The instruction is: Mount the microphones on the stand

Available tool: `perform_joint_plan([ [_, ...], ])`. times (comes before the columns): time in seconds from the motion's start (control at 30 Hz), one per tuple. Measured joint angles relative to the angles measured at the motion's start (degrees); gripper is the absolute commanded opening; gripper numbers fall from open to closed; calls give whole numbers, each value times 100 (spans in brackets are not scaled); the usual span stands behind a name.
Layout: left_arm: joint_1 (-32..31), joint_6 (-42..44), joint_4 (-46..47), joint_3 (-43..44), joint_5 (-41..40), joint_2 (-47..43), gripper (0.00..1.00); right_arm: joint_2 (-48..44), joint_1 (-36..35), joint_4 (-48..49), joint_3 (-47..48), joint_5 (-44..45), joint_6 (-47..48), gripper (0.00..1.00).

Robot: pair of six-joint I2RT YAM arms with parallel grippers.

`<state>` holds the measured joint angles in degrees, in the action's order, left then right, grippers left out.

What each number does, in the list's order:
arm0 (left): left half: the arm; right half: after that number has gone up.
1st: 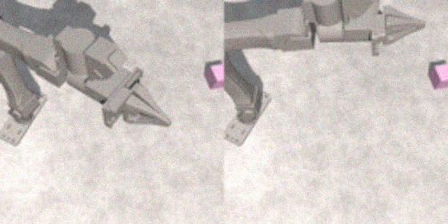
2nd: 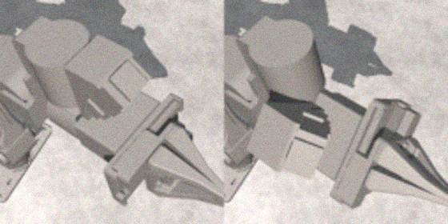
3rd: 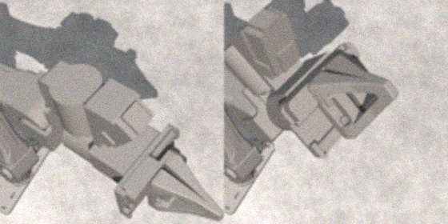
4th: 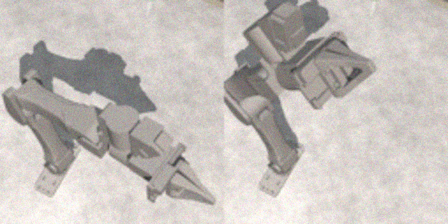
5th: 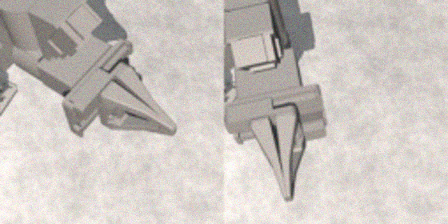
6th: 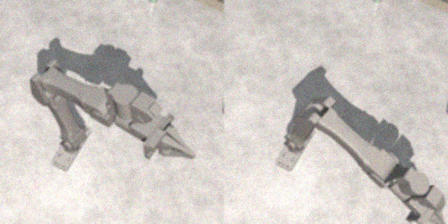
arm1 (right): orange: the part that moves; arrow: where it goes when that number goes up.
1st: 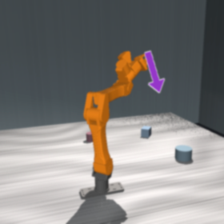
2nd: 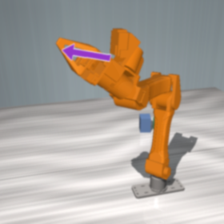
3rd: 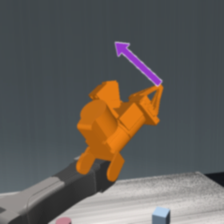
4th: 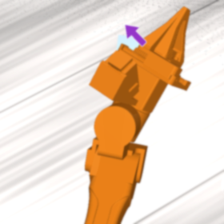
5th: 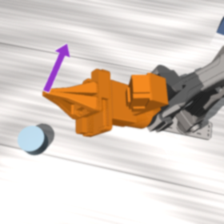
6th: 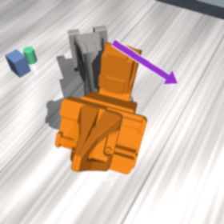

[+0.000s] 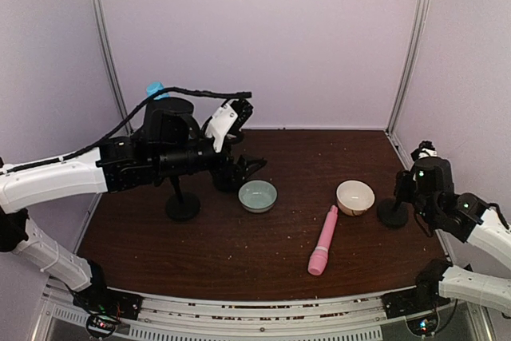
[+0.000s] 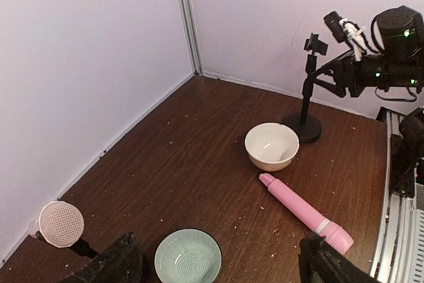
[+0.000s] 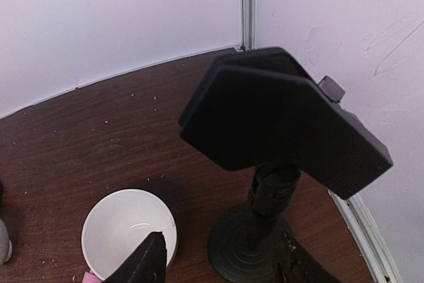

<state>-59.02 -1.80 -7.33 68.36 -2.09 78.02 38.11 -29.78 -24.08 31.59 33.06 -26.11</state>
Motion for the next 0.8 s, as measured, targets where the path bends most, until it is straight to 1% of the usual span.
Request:
perform_joint_plan([
  [0.13,-2,-4,63,-7,146,-157,84,317,9,238,-44,55,-101,48],
  [0.27,-2,-28,105,-15,236,-214,83,575,76,363,-140,157,-267,46],
  [0.3,-2,-37,105,-15,245,-214,83,627,96,374,-157,184,-310,47],
  [0.43,-2,-79,103,-15,282,-214,83,695,133,404,-221,321,-481,55],
  [0.57,-2,-127,103,-15,343,-208,83,634,221,688,-387,437,-387,55],
  [0.67,-2,-157,103,-15,380,-197,83,743,487,957,-448,437,-234,50],
  [0.8,-2,-175,101,-15,407,-168,83,1054,715,1344,-448,431,81,39],
])
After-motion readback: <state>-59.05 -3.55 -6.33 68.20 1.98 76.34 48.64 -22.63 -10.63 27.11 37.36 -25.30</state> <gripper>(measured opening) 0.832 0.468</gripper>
